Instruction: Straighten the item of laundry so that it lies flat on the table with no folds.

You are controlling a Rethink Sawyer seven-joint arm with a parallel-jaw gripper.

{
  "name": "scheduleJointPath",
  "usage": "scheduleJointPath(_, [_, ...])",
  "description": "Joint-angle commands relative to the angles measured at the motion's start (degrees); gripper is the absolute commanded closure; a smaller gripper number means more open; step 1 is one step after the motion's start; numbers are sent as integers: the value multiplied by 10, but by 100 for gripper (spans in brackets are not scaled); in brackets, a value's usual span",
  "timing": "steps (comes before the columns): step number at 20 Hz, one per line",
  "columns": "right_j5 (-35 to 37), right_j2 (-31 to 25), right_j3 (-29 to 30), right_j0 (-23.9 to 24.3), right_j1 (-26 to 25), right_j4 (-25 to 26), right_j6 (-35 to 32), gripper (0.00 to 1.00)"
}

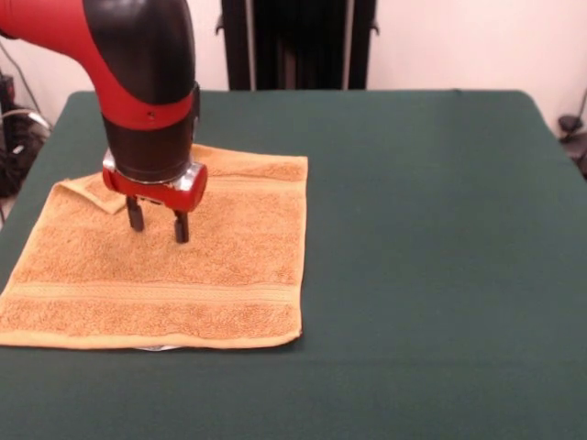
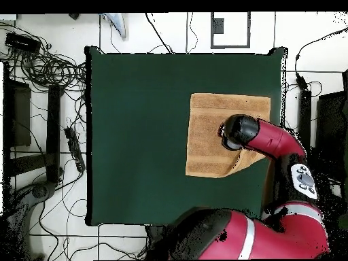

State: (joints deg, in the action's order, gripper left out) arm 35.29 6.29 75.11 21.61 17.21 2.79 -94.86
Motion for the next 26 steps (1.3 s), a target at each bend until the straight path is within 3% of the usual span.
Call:
scheduleJointPath(1, [-106, -115, 89, 36, 24, 54, 55, 0])
scheduleJointPath(10, [-65, -137, 106, 59, 58, 78, 35, 0])
scheduleJointPath(18, [-98, -168, 155, 93, 43, 101, 26, 0])
scheduleJointPath(26, [-111, -181, 143, 100, 12, 116, 7, 0])
